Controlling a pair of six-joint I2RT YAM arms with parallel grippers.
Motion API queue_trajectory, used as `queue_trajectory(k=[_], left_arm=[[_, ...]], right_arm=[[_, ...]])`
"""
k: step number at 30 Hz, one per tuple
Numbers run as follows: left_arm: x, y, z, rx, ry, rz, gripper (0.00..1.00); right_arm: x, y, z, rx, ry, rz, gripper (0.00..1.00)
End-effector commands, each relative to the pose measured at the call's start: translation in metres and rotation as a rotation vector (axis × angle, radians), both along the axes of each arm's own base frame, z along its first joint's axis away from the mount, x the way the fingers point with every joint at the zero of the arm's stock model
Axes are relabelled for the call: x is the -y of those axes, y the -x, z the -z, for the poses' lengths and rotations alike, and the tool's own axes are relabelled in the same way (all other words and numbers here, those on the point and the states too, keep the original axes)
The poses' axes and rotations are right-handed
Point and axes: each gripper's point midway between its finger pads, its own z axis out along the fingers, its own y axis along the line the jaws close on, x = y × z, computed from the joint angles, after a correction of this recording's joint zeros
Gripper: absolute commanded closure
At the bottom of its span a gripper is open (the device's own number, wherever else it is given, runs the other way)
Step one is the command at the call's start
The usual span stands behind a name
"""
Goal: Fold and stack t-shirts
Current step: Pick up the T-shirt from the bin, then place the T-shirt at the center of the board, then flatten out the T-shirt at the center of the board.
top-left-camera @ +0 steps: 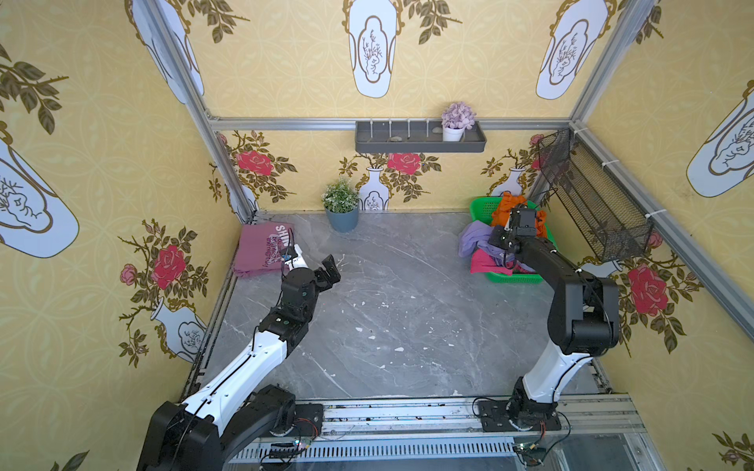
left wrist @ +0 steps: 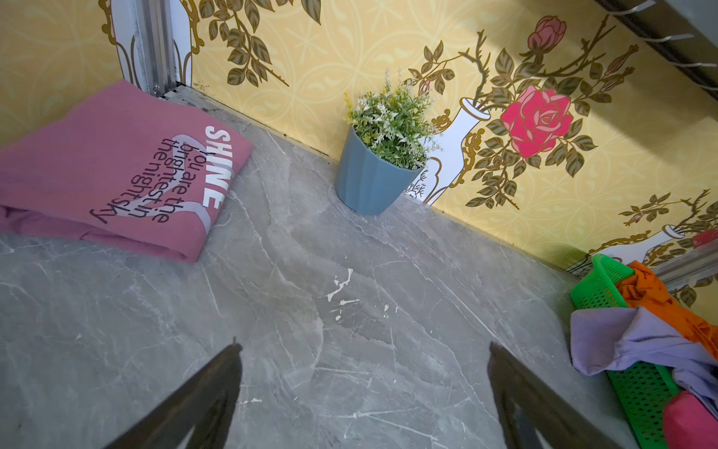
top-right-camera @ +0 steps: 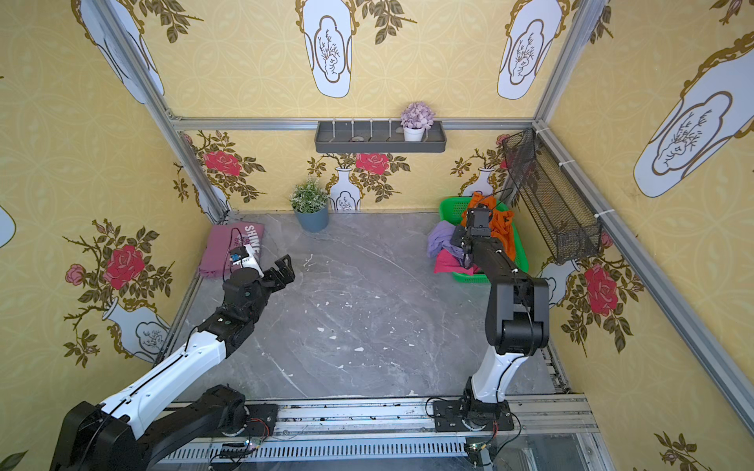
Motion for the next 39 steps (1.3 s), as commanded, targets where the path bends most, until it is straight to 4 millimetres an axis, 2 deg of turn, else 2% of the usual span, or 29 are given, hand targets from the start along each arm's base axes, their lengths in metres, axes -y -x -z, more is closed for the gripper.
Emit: queue_trajectory(k=[1,3,5,6,8,10,11,12,13,14,16,17,19,20,21,22,23,24,25,26,27,30,31,33,34,36,38,39], left_arm=[[-0.001,-0.001,0.006,0.001,-0.022,-0.004,0.01],[-0.003,-0.004,0.01,-0.011,-0.032,-0.018,0.01],[-0.007,-0.006,0.011,-0.007,-0.04,-0.047,0.01],[-0.009,-0.007,0.009,-0.002,-0.047,-0.058,0.01],[-0.017,-0.008,0.004,0.009,-0.062,-0.098,0.01],[-0.023,-0.008,-0.004,0.027,-0.077,-0.126,0.01],[-0.025,-0.008,-0.007,0.034,-0.084,-0.137,0.01],[-0.029,-0.007,-0.007,0.031,-0.091,-0.155,0.01],[-0.03,-0.007,-0.009,0.033,-0.091,-0.159,0.01],[-0.029,-0.006,-0.01,0.036,-0.092,-0.155,0.01],[-0.03,-0.004,-0.008,0.035,-0.087,-0.154,0.01],[-0.03,-0.004,-0.007,0.035,-0.087,-0.151,0.01],[-0.03,-0.003,-0.004,0.03,-0.087,-0.153,0.01],[-0.029,-0.003,-0.003,0.03,-0.087,-0.146,0.01],[-0.028,-0.003,-0.001,0.024,-0.09,-0.142,0.01],[-0.028,-0.004,0.002,0.016,-0.095,-0.142,0.01],[-0.028,-0.004,0.004,0.006,-0.106,-0.14,0.01],[-0.029,-0.004,0.008,-0.007,-0.12,-0.143,0.01],[-0.031,-0.003,0.012,-0.019,-0.132,-0.151,0.01],[-0.034,-0.001,0.014,-0.03,-0.142,-0.16,0.01],[-0.036,0.0,0.017,-0.037,-0.15,-0.167,0.01],[-0.036,0.003,0.028,-0.066,-0.16,-0.165,0.01],[-0.033,0.002,0.032,-0.072,-0.153,-0.148,0.01],[-0.022,-0.003,0.039,-0.086,-0.124,-0.102,0.01],[-0.013,-0.006,0.046,-0.101,-0.104,-0.067,0.01],[0.0,-0.014,0.058,-0.134,-0.085,-0.017,0.02],[0.0,-0.022,0.076,-0.196,-0.11,-0.033,0.03],[-0.004,-0.025,0.084,-0.224,-0.136,-0.053,0.03]], right_arm=[[-0.055,0.016,-0.104,0.233,0.041,-0.153,1.0],[-0.108,0.047,-0.154,0.293,0.017,-0.288,1.0],[-0.178,0.092,-0.202,0.342,-0.053,-0.476,1.0],[-0.207,0.113,-0.22,0.349,-0.08,-0.554,1.0],[-0.277,0.175,-0.266,0.386,-0.108,-0.745,1.0],[-0.312,0.222,-0.304,0.423,-0.122,-0.854,1.0],[-0.311,0.234,-0.318,0.433,-0.121,-0.857,1.0],[-0.301,0.234,-0.325,0.44,-0.116,-0.823,1.0],[-0.282,0.224,-0.325,0.439,-0.101,-0.768,1.0],[-0.255,0.204,-0.315,0.411,-0.097,-0.689,1.0],[-0.206,0.167,-0.28,0.309,-0.15,-0.582,1.0],[-0.183,0.15,-0.253,0.254,-0.163,-0.522,1.0],[-0.155,0.131,-0.194,0.138,-0.174,-0.438,1.0],[-0.147,0.125,-0.157,0.07,-0.179,-0.403,0.76],[-0.139,0.123,-0.122,0.002,-0.174,-0.353,0.41],[-0.138,0.125,-0.09,-0.063,-0.175,-0.341,0.17],[-0.136,0.129,-0.056,-0.133,-0.165,-0.329,0.04],[-0.13,0.135,-0.027,-0.196,-0.127,-0.29,0.01],[-0.123,0.142,-0.012,-0.237,-0.088,-0.256,0.0],[-0.112,0.149,-0.007,-0.248,-0.005,-0.201,0.0],[-0.1,0.156,-0.014,-0.221,0.08,-0.153,0.01],[-0.07,0.168,-0.064,-0.088,0.177,-0.073,0.02],[-0.069,0.169,-0.082,-0.04,0.167,-0.092,0.02],[-0.072,0.169,-0.098,-0.009,0.114,-0.129,0.02],[-0.08,0.168,-0.097,-0.017,0.073,-0.164,0.02],[-0.1,0.167,-0.078,-0.083,-0.012,-0.22,0.0],[-0.134,0.178,-0.038,-0.202,-0.12,-0.304,0.04],[-0.142,0.186,-0.019,-0.249,-0.15,-0.319,0.05]])
